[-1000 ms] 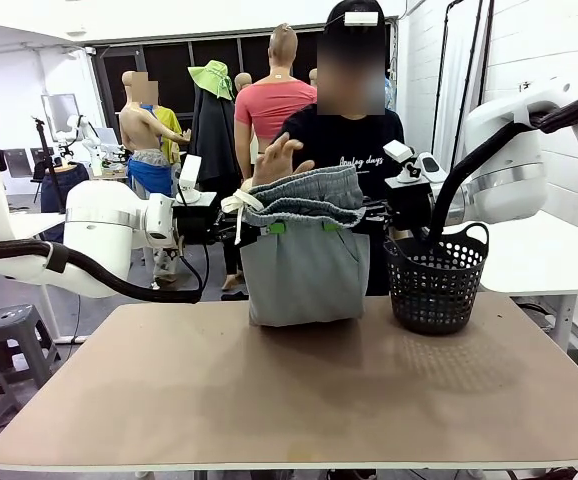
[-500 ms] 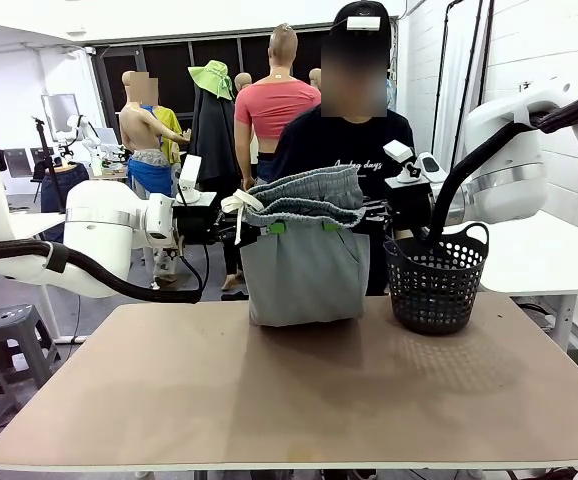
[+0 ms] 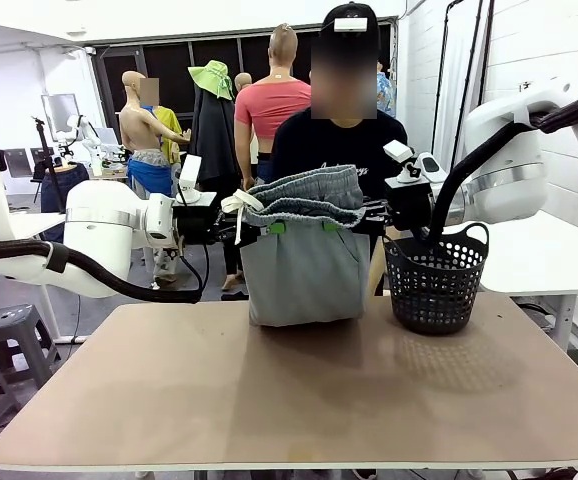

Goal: Fold the training pants.
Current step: Release the ends of the Training pants and then grab the overlapped ends.

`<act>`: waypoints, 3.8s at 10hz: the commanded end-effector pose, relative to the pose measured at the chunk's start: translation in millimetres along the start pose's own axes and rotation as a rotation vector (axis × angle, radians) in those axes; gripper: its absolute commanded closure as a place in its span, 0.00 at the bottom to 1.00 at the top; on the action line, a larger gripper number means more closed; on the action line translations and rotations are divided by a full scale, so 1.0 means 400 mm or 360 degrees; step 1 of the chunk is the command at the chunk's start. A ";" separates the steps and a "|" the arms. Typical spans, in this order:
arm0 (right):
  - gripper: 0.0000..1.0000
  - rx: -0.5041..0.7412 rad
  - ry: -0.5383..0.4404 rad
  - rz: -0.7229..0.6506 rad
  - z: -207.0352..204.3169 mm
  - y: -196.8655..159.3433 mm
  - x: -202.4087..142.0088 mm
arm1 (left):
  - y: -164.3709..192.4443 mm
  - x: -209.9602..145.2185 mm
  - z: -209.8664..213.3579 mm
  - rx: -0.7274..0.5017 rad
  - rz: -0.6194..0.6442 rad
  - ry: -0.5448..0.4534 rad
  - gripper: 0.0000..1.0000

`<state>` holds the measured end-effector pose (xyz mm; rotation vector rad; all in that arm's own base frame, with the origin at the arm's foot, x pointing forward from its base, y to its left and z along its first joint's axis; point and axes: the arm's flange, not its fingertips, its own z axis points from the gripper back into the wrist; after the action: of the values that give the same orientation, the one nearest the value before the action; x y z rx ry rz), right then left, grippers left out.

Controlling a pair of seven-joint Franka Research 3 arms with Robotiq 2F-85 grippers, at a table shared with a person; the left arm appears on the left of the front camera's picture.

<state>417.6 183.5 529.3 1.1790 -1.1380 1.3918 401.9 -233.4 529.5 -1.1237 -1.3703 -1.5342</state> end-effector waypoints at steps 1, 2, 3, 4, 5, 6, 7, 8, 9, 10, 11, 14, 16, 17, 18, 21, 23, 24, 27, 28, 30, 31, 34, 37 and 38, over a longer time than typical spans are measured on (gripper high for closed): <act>1.00 0.0001 -0.0033 0.0017 0.001 0.008 0.003 | -0.005 0.010 -0.003 0.0005 -0.0027 -0.0017 1.00; 1.00 0.0001 -0.0033 0.0017 0.001 0.008 0.003 | -0.005 0.010 -0.003 0.0005 -0.0027 -0.0017 1.00; 1.00 0.0001 -0.0033 0.0017 0.001 0.008 0.003 | -0.005 0.010 -0.003 0.0005 -0.0027 -0.0017 1.00; 1.00 0.0001 -0.0033 0.0017 0.001 0.008 0.003 | -0.005 0.010 -0.003 0.0005 -0.0027 -0.0017 1.00; 1.00 0.0001 -0.0033 0.0017 0.001 0.008 0.003 | -0.005 0.010 -0.003 0.0005 -0.0027 -0.0017 1.00; 1.00 0.0001 -0.0033 0.0017 0.001 0.008 0.003 | -0.005 0.010 -0.003 0.0005 -0.0027 -0.0017 1.00; 1.00 0.0001 -0.0033 0.0017 0.001 0.008 0.003 | -0.005 0.010 -0.003 0.0005 -0.0027 -0.0017 1.00; 1.00 0.0001 -0.0033 0.0017 0.001 0.008 0.003 | -0.005 0.010 -0.003 0.0005 -0.0027 -0.0017 1.00; 1.00 0.0001 -0.0033 0.0017 0.001 0.008 0.003 | -0.005 0.010 -0.003 0.0005 -0.0027 -0.0017 1.00; 1.00 0.0001 -0.0033 0.0017 0.001 0.008 0.003 | -0.005 0.010 -0.003 0.0005 -0.0027 -0.0017 1.00; 1.00 0.0001 -0.0033 0.0017 0.001 0.008 0.003 | -0.005 0.010 -0.003 0.0005 -0.0027 -0.0017 1.00; 1.00 0.0001 -0.0033 0.0017 0.001 0.008 0.003 | -0.005 0.010 -0.003 0.0005 -0.0027 -0.0017 1.00; 1.00 0.0001 -0.0033 0.0017 0.001 0.008 0.003 | -0.005 0.010 -0.003 0.0005 -0.0027 -0.0017 1.00; 1.00 0.0001 -0.0033 0.0017 0.001 0.008 0.003 | -0.005 0.010 -0.003 0.0005 -0.0027 -0.0017 1.00; 1.00 0.0001 -0.0033 0.0017 0.001 0.008 0.003 | -0.005 0.010 -0.003 0.0005 -0.0027 -0.0017 1.00; 1.00 0.0001 -0.0033 0.0017 0.001 0.008 0.003 | -0.005 0.010 -0.003 0.0005 -0.0027 -0.0017 1.00; 1.00 0.0001 -0.0033 0.0017 0.001 0.008 0.003 | -0.005 0.010 -0.003 0.0005 -0.0027 -0.0017 1.00; 1.00 0.0001 -0.0033 0.0017 0.001 0.008 0.003 | -0.005 0.010 -0.003 0.0005 -0.0027 -0.0017 1.00; 1.00 0.0001 -0.0033 0.0017 0.001 0.008 0.003 | -0.005 0.010 -0.003 0.0005 -0.0027 -0.0017 1.00; 1.00 0.0001 -0.0033 0.0017 0.001 0.008 0.003 | -0.005 0.010 -0.003 0.0005 -0.0027 -0.0017 1.00; 1.00 0.0001 -0.0033 0.0017 0.001 0.008 0.003 | -0.005 0.010 -0.003 0.0005 -0.0027 -0.0017 1.00; 1.00 0.0001 -0.0033 0.0017 0.001 0.008 0.003 | -0.005 0.010 -0.003 0.0005 -0.0027 -0.0017 1.00; 1.00 0.0001 -0.0033 0.0017 0.001 0.008 0.003 | -0.005 0.010 -0.003 0.0005 -0.0027 -0.0017 1.00; 1.00 0.0001 -0.0033 0.0017 0.001 0.008 0.003 | -0.005 0.010 -0.003 0.0005 -0.0027 -0.0017 1.00; 1.00 0.0001 -0.0033 0.0017 0.001 0.008 0.003 | -0.005 0.010 -0.003 0.0005 -0.0027 -0.0017 1.00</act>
<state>417.6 183.4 529.3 1.1789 -1.1382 1.3919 401.9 -233.5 529.6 -1.1231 -1.3706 -1.5348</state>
